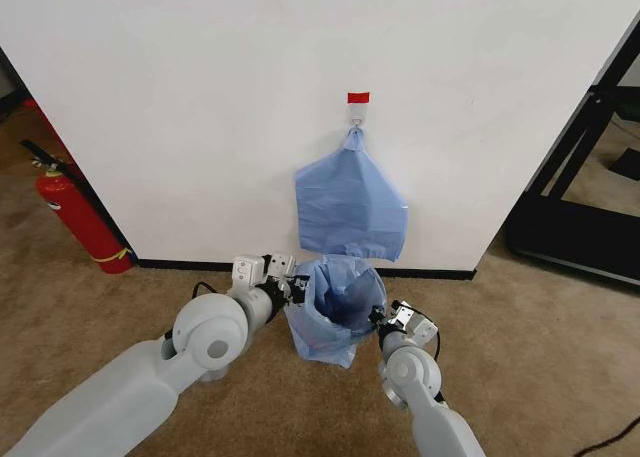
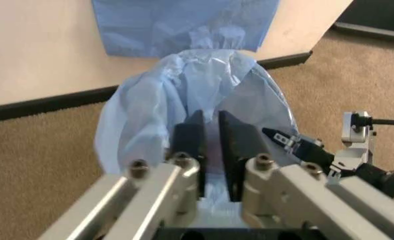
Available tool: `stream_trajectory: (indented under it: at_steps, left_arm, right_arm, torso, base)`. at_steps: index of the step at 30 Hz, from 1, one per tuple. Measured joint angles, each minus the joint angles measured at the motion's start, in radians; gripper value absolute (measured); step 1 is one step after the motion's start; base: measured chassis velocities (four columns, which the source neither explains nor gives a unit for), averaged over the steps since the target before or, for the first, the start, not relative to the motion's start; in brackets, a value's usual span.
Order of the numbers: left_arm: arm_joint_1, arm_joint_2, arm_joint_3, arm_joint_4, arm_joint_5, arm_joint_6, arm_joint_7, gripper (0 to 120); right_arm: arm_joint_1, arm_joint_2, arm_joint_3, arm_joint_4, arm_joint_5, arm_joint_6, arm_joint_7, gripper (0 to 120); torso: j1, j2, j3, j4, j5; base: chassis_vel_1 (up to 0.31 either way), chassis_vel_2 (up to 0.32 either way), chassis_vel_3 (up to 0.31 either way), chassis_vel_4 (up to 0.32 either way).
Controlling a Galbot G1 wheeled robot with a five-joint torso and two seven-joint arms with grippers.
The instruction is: Pick up the garbage bag from the wall and place it over the trash bin.
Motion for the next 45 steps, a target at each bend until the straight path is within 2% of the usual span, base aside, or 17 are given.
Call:
stream_trajectory:
  at_steps: [6, 7, 13, 16, 17, 20, 24, 29, 33, 35, 37, 38, 39, 41, 42, 44, 45]
  left_arm:
    - [0.020, -0.010, -0.004, -0.003, 0.000, 0.007, -0.006, 36]
    - [0.031, -0.011, -0.009, -0.007, 0.000, 0.009, -0.009, 48]
    - [0.047, -0.010, -0.019, -0.019, 0.000, 0.011, -0.010, 66]
    - [0.067, -0.009, -0.031, -0.028, 0.006, 0.012, -0.011, 79]
    - [0.067, -0.009, -0.031, -0.028, 0.006, 0.012, -0.011, 79]
    - [0.089, -0.007, -0.042, -0.040, 0.011, 0.012, -0.011, 94]
    - [0.118, -0.005, -0.054, -0.052, 0.025, 0.012, -0.008, 100]
    - [0.149, -0.010, -0.071, -0.074, 0.042, 0.006, -0.001, 100]
    - [0.181, -0.016, -0.090, -0.077, 0.111, -0.030, 0.055, 100]
    - [0.263, -0.037, -0.139, -0.059, 0.228, -0.160, 0.159, 100]
    - [0.331, -0.064, -0.182, -0.045, 0.274, -0.253, 0.208, 100]
    - [0.357, -0.073, -0.197, -0.042, 0.291, -0.287, 0.224, 100]
    - [0.417, -0.094, -0.235, -0.030, 0.348, -0.367, 0.264, 100]
    - [0.417, -0.094, -0.235, -0.030, 0.348, -0.367, 0.264, 100]
    - [0.477, -0.114, -0.277, -0.016, 0.424, -0.452, 0.308, 100]
    - [0.533, -0.133, -0.321, 0.001, 0.516, -0.541, 0.353, 100]
    - [0.581, -0.149, -0.367, 0.015, 0.602, -0.629, 0.396, 100]
  right_arm:
    - [-0.018, -0.009, -0.001, 0.043, 0.013, -0.005, 0.015, 26]
    - [-0.025, -0.019, -0.001, 0.072, 0.018, -0.006, 0.021, 37]
    - [-0.042, -0.040, 0.000, 0.129, 0.037, -0.006, 0.018, 55]
    - [-0.062, -0.061, 0.001, 0.174, 0.040, -0.002, -0.008, 70]
    - [-0.062, -0.061, 0.001, 0.174, 0.040, -0.002, -0.008, 70]
    - [-0.084, -0.082, -0.002, 0.214, 0.020, 0.019, -0.049, 84]
    - [-0.112, -0.111, -0.004, 0.219, -0.041, 0.085, -0.163, 98]
    - [-0.134, -0.136, -0.005, 0.192, -0.170, 0.195, -0.311, 100]
    - [-0.163, -0.147, 0.009, 0.195, -0.310, 0.300, -0.365, 100]
    - [-0.227, -0.166, 0.051, 0.232, -0.523, 0.408, -0.391, 100]
    - [-0.280, -0.178, 0.095, 0.263, -0.644, 0.464, -0.393, 100]
    - [-0.294, -0.180, 0.107, 0.272, -0.667, 0.476, -0.393, 100]
    - [-0.339, -0.185, 0.140, 0.299, -0.718, 0.507, -0.390, 100]
    - [-0.339, -0.185, 0.140, 0.299, -0.718, 0.507, -0.390, 100]
    - [-0.397, -0.184, 0.178, 0.334, -0.750, 0.533, -0.381, 100]
    - [-0.443, -0.176, 0.210, 0.367, -0.765, 0.547, -0.368, 100]
    - [-0.495, -0.164, 0.238, 0.403, -0.770, 0.558, -0.360, 100]
  torso:
    - [0.000, 0.000, 0.000, 0.0002, -0.0001]
    - [0.000, 0.000, 0.000, 0.0002, -0.0002]
    - [0.000, 0.000, 0.000, 0.0001, -0.0003]
    - [0.000, 0.000, 0.000, 0.0000, -0.0004]
    - [0.000, 0.000, 0.000, 0.0000, -0.0004]
    - [0.000, 0.000, 0.000, 0.0000, -0.0004]
    - [0.000, 0.000, 0.000, -0.0001, -0.0003]
    - [0.000, 0.000, 0.000, 0.0000, -0.0003]
    - [0.000, 0.000, 0.000, 0.0000, -0.0001]
    - [0.000, 0.000, 0.000, -0.0001, -0.0001]
    - [0.000, 0.000, 0.000, -0.0003, -0.0002]
    - [0.000, 0.000, 0.000, -0.0003, -0.0004]
    - [0.000, 0.000, 0.000, -0.0001, -0.0007]
    - [0.000, 0.000, 0.000, -0.0001, -0.0007]
    - [0.000, 0.000, 0.000, 0.0000, -0.0002]
    - [0.000, 0.000, 0.000, 0.0000, -0.0005]
    - [0.000, 0.000, 0.000, 0.0000, -0.0005]
  base:
    - [0.000, 0.000, 0.000, 0.000]
    - [0.000, 0.000, 0.000, 0.000]
    - [0.000, 0.000, 0.000, 0.000]
    - [0.000, 0.000, 0.000, 0.000]
    - [0.000, 0.000, 0.000, 0.000]
    - [0.000, 0.000, 0.000, 0.000]
    - [0.000, 0.000, 0.000, 0.000]
    - [0.000, 0.000, 0.000, 0.000]
    - [0.000, 0.000, 0.000, 0.000]
    - [0.000, 0.000, 0.000, 0.000]
    - [0.000, 0.000, 0.000, 0.000]
    - [0.000, 0.000, 0.000, 0.000]
    - [0.000, 0.000, 0.000, 0.000]
    - [0.000, 0.000, 0.000, 0.000]
    - [0.000, 0.000, 0.000, 0.000]
    - [0.000, 0.000, 0.000, 0.000]
    - [0.000, 0.000, 0.000, 0.000]
